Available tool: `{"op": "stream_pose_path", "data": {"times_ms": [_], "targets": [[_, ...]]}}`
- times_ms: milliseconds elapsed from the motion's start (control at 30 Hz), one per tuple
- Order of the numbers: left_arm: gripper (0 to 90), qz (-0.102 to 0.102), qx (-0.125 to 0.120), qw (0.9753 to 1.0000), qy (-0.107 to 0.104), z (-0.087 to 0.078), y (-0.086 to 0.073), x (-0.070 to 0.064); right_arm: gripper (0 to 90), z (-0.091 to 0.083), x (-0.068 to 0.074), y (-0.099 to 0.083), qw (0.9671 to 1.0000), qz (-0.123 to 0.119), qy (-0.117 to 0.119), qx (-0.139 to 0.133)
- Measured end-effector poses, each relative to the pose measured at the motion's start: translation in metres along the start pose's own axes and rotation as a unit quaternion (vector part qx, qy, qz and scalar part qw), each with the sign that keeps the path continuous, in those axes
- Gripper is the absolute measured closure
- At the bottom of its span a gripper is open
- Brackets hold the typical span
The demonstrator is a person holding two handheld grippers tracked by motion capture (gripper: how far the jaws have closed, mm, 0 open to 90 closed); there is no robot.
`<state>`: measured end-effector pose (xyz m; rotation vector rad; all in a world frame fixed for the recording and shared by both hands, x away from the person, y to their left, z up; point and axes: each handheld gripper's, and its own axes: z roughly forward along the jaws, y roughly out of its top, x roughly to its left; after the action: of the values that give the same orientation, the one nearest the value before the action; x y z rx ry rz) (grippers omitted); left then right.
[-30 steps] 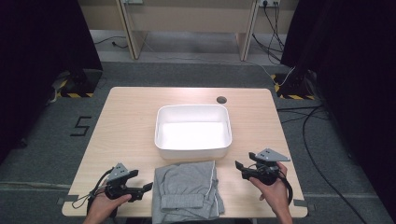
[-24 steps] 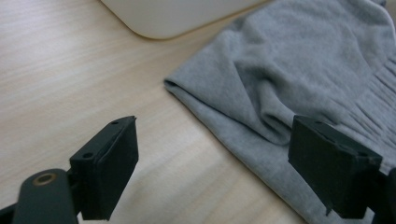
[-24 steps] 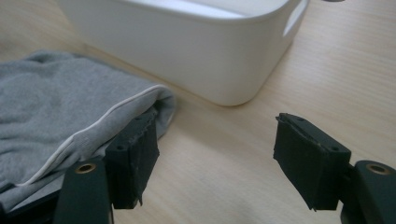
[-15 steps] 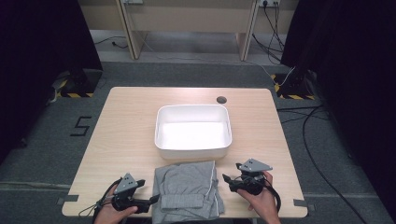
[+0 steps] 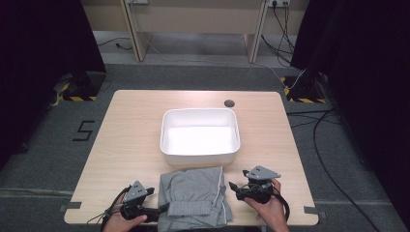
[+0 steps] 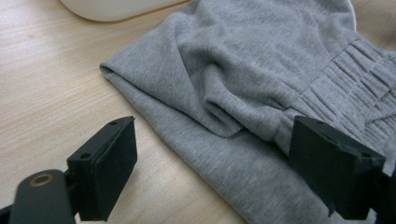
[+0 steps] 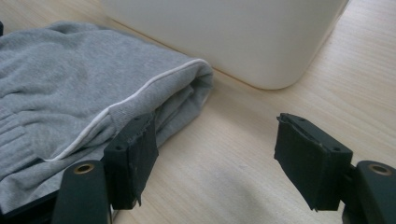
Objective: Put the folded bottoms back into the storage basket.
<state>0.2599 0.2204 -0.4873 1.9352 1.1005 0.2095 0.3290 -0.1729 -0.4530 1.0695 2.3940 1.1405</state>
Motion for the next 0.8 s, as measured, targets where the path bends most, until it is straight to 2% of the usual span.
{"op": "stream_pose_path", "data": {"times_ms": [100, 200, 300, 400, 533, 633, 733, 767, 800], "targets": [[14.6, -0.001, -0.004, 1.0000, -0.002, 0.000, 0.001, -0.001, 30.5, 0.000, 0.004, 0.001, 1.0000, 0.000, 0.004, -0.001], [14.5, -0.001, -0.002, 1.0000, 0.000, 0.001, 0.001, -0.002, 30.5, -0.001, 0.010, 0.003, 0.9999, -0.011, 0.010, -0.002], [14.3, -0.009, -0.002, 0.9999, -0.005, 0.003, 0.003, -0.001, 30.4, 0.000, 0.015, 0.005, 0.9998, -0.012, 0.016, -0.003], [14.4, -0.022, 0.002, 0.9996, -0.018, 0.007, 0.005, -0.003, 30.3, 0.003, 0.022, 0.006, 0.9993, -0.016, 0.033, -0.004], [14.7, -0.032, 0.000, 0.9990, -0.032, 0.005, 0.006, -0.005, 30.3, 0.007, 0.026, 0.006, 0.9991, -0.018, 0.038, 0.000], [14.8, -0.031, -0.002, 0.9989, -0.036, 0.001, 0.008, -0.008, 30.3, 0.008, 0.027, 0.006, 0.9991, -0.017, 0.040, 0.001], [14.6, -0.019, 0.002, 0.9986, -0.050, -0.003, 0.006, -0.020, 30.3, 0.008, 0.027, 0.007, 0.9990, -0.020, 0.040, -0.002], [14.6, -0.019, 0.002, 0.9986, -0.050, -0.003, 0.006, -0.020, 30.3, 0.008, 0.027, 0.007, 0.9990, -0.020, 0.040, -0.002], [14.5, -0.005, 0.013, 0.9991, -0.041, 0.001, 0.002, -0.025, 30.1, 0.007, 0.027, 0.008, 0.9991, -0.020, 0.037, -0.003]]}}
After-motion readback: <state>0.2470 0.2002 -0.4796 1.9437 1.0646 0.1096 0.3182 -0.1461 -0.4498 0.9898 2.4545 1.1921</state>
